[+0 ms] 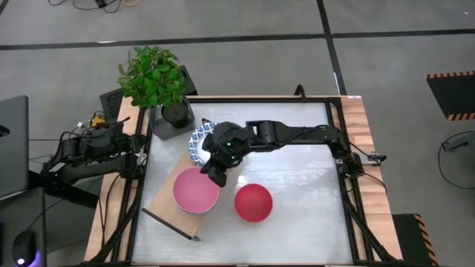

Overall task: Place and stack bowls onto a shelf
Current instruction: Stack the pink bowl on the blue bowl on the shelf, then stack the orange bowl on the pink bowl on the shelf

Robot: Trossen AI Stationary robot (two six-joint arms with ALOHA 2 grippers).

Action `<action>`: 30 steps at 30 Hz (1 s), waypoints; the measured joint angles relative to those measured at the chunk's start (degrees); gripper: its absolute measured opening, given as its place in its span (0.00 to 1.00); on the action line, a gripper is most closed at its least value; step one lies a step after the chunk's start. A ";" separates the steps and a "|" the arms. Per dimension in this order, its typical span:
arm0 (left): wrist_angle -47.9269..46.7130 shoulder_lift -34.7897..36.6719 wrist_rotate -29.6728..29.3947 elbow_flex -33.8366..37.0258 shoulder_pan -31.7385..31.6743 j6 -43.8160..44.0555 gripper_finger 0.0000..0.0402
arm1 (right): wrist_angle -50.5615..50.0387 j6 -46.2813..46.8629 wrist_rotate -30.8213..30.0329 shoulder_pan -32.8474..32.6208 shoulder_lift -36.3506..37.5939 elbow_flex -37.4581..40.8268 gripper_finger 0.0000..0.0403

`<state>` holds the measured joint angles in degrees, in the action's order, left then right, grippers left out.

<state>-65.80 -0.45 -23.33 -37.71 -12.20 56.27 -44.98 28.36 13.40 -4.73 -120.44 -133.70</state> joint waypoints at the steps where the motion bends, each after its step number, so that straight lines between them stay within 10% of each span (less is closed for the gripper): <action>1: -0.01 0.01 0.00 0.00 0.00 0.00 0.60 | -0.68 -0.21 -0.04 0.06 -0.42 0.08 0.12; 21: -0.02 0.02 0.40 0.00 0.00 0.13 0.60 | 1.15 2.96 3.05 1.17 -0.54 -0.09 0.07; 30: -0.02 0.02 1.55 0.00 0.01 -0.28 0.60 | -41.52 10.51 -15.84 -6.34 3.58 -0.12 0.09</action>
<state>-65.82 -0.43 -21.78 -37.71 -12.20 55.99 -86.50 38.87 -2.45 -11.07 -116.86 -133.82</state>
